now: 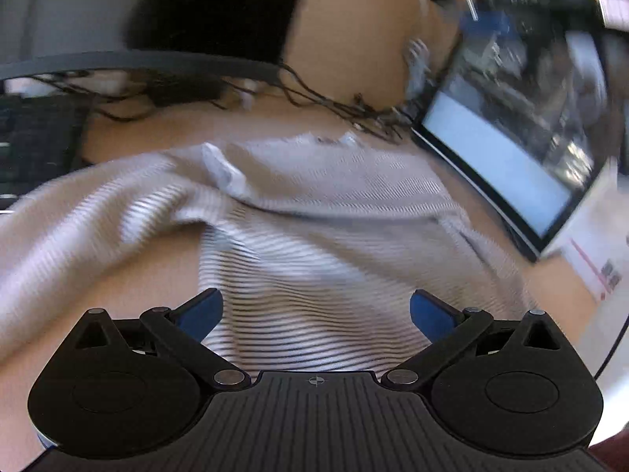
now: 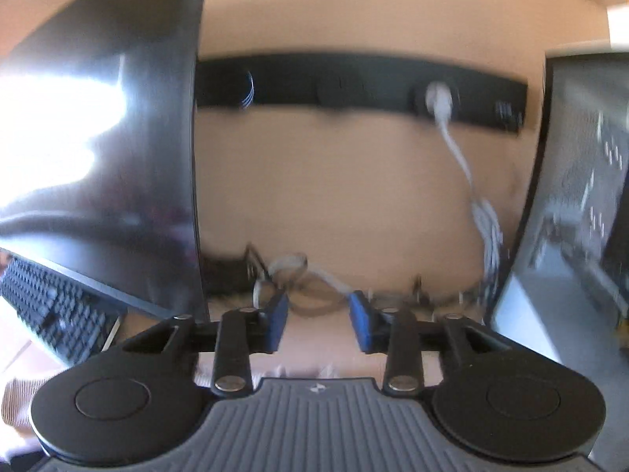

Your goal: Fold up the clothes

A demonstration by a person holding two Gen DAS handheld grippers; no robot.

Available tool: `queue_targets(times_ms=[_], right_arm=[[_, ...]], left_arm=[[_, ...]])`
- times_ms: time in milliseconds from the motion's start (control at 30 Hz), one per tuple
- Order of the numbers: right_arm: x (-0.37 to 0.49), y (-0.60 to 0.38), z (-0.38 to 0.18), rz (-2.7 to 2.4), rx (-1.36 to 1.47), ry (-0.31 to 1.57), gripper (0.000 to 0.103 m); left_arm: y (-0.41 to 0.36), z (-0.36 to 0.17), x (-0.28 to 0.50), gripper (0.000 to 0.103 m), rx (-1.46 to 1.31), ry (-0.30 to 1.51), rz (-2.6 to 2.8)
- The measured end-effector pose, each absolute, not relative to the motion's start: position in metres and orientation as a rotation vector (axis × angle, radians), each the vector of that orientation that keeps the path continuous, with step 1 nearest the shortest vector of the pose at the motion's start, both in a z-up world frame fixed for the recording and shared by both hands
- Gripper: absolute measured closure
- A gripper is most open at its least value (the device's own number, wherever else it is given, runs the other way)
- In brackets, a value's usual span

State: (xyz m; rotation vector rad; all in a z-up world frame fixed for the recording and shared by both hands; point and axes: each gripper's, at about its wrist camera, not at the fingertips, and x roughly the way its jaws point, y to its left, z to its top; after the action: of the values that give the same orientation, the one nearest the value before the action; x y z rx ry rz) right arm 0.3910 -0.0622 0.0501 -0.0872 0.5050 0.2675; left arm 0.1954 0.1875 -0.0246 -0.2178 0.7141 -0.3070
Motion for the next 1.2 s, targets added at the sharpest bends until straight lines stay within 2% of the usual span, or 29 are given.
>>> queue_targets(times_ms=[167,233,267,333,500,567,600,633,667,767,867,1133,1167,1200], right_arm=[[0.364,-0.055,0.002,0.303,-0.184,0.585,0.058],[0.350,-0.040,-0.007,0.349,-0.206,0.602,0.058],[0.343,-0.028,-0.009,0.384,-0.219,0.600,0.058],[0.329,-0.005,-0.012,0.454,-0.246,0.595,0.058],[0.294,0.053,-0.021,0.628,-0.311,0.581,0.056],[0.278,0.079,-0.024,0.703,-0.350,0.566,0.052],[0.269,0.093,-0.026,0.744,-0.377,0.553,0.052],[0.261,0.107,-0.028,0.771,-0.411,0.536,0.051],[0.253,0.121,-0.031,0.797,-0.445,0.518,0.051],[0.231,0.159,-0.036,0.852,-0.536,0.466,0.051],[0.215,0.194,-0.044,0.887,-0.604,0.418,0.045],[0.206,0.253,-0.055,0.899,-0.593,0.316,0.044],[0.204,0.258,-0.057,0.870,-0.626,0.289,0.046],[0.206,0.257,-0.055,0.847,-0.632,0.278,0.063]], left_arm=[[0.274,0.000,0.166,0.000,-0.346,0.677,0.017],[0.304,-0.004,0.162,0.005,-0.375,0.728,0.152],[0.316,-0.009,0.162,0.011,-0.377,0.762,0.204],[0.336,-0.018,0.163,0.039,-0.386,0.830,0.290],[0.345,-0.030,0.172,0.041,-0.411,0.883,0.277],[0.343,-0.032,0.178,0.051,-0.383,0.880,0.264],[0.345,-0.033,0.179,0.070,-0.377,0.878,0.255],[0.347,-0.034,0.178,0.080,-0.375,0.876,0.245],[0.350,-0.035,0.178,0.085,-0.374,0.874,0.235],[0.358,-0.026,0.174,0.088,-0.386,0.846,0.185],[0.366,-0.009,0.166,0.089,-0.412,0.799,0.121],[0.370,0.033,0.157,0.089,-0.492,0.717,0.009],[0.367,0.038,0.158,0.089,-0.491,0.707,-0.002],[0.363,0.042,0.160,0.089,-0.485,0.696,-0.011]])
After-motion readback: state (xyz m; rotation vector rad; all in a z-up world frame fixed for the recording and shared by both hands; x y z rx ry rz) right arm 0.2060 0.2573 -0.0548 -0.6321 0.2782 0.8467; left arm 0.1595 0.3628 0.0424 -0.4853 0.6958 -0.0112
